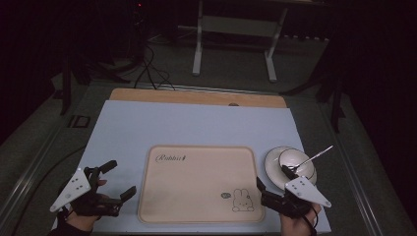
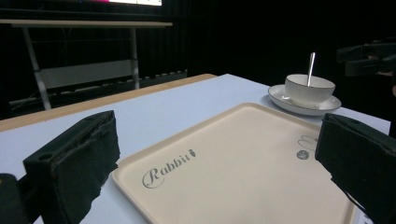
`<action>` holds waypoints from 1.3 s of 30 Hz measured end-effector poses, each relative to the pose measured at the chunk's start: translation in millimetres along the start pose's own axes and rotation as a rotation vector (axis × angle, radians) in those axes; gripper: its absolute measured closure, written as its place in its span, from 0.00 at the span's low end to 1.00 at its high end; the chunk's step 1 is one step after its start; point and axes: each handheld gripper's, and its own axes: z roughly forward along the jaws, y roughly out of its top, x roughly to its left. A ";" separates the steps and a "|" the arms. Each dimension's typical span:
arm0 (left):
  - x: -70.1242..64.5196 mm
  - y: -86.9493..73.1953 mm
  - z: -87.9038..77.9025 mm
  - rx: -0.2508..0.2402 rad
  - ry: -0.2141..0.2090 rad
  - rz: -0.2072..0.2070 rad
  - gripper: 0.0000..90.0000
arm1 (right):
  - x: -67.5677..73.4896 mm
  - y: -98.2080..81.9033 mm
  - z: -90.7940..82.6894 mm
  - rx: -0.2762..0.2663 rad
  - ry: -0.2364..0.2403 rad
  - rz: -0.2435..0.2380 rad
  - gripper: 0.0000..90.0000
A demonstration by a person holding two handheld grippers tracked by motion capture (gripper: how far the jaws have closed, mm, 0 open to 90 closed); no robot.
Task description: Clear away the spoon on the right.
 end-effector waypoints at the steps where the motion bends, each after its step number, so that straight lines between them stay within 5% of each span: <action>1: 0.0 0.0 -0.1 -0.001 0.000 -0.001 0.00 | 1.7 1.3 -0.4 -0.003 0.007 -0.007 0.14; 6: -0.3 -0.2 -1.0 -0.001 -0.002 0.000 0.00 | 9.7 9.5 -3.2 -0.012 0.054 -0.031 0.16; 10: -0.6 -0.1 -0.7 -0.003 -0.004 0.000 0.00 | 17.4 17.4 -6.1 -0.033 0.047 -0.066 0.15; 16: 0.0 -0.5 0.4 0.001 -0.005 -0.007 0.00 | 16.0 28.4 -11.1 -0.055 0.047 -0.054 0.14; 24: -0.1 -0.5 0.6 0.000 -0.006 -0.008 0.00 | 1.4 41.8 -14.1 -0.080 0.026 -0.035 0.12; 30: 0.0 -0.7 1.6 0.002 -0.010 -0.014 0.00 | -9.8 52.7 -14.2 -0.087 -0.007 -0.079 0.11; 39: -0.1 -0.6 1.7 0.001 -0.017 -0.015 0.00 | -35.8 66.9 -16.4 -0.101 -0.069 -0.042 0.10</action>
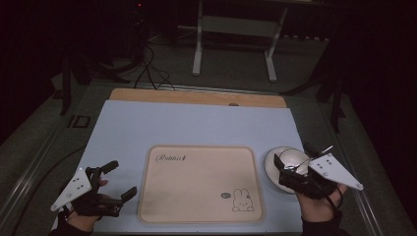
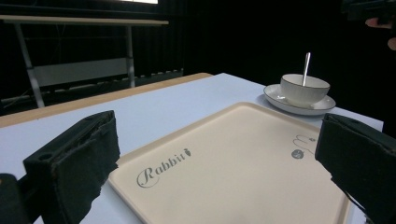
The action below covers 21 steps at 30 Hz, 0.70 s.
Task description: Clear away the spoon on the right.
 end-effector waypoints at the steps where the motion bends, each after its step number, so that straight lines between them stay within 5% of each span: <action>1: 0.0 0.0 0.0 0.000 0.000 0.000 0.00 | 0.0 0.0 0.0 0.000 0.000 0.000 0.10; 21: -0.5 0.0 0.3 0.002 -0.008 0.004 0.00 | -62.0 -14.7 6.1 0.058 -0.106 0.060 0.14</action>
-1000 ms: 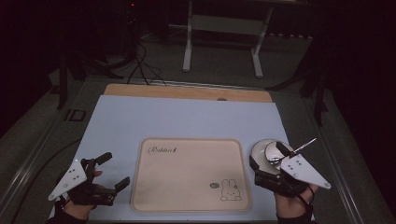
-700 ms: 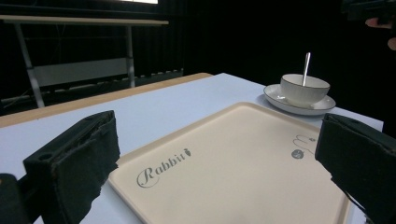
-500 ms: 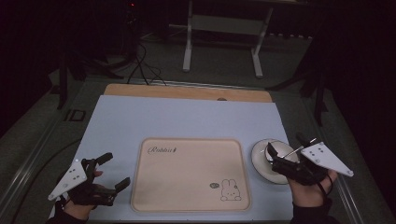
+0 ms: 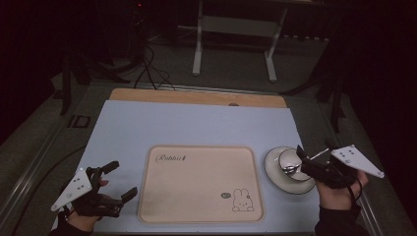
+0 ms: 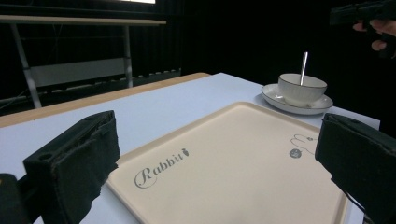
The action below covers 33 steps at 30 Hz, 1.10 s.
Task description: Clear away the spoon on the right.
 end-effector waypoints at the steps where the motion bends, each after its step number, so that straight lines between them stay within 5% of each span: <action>1: 0.0 0.0 0.0 0.000 0.000 0.000 0.00 | -4.3 -1.4 1.4 0.006 -0.006 0.004 0.14; 15: -0.1 0.0 0.2 0.000 0.000 0.001 0.00 | -49.6 -27.3 15.8 0.086 -0.105 0.108 0.19; 28: -0.1 -0.2 0.6 0.002 -0.002 0.002 0.00 | -75.3 -56.6 29.9 0.155 -0.139 0.209 0.28; 33: -0.5 -0.3 1.2 0.004 -0.001 0.004 0.00 | -88.1 -65.1 34.0 0.165 -0.125 0.293 0.32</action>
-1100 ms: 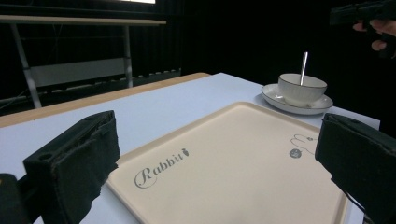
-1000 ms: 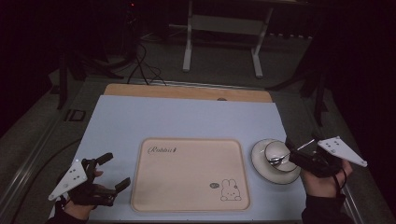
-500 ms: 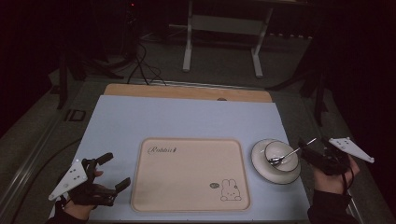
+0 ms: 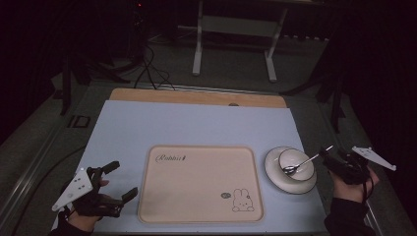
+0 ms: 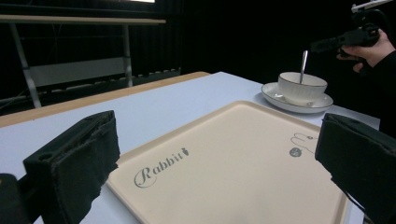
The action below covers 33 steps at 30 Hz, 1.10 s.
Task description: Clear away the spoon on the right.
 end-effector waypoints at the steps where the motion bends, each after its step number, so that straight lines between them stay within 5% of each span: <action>1: 0.0 0.0 0.1 0.000 -0.001 0.000 0.00 | -2.1 -0.8 2.1 0.005 0.001 0.006 0.32; 19: -0.6 -0.2 0.9 0.004 -0.008 0.003 0.00 | -29.0 -5.9 27.0 0.023 0.104 0.249 0.41; 33: -0.6 -0.4 2.0 0.010 -0.019 0.001 0.00 | -55.8 -16.7 39.6 0.031 0.266 0.468 0.72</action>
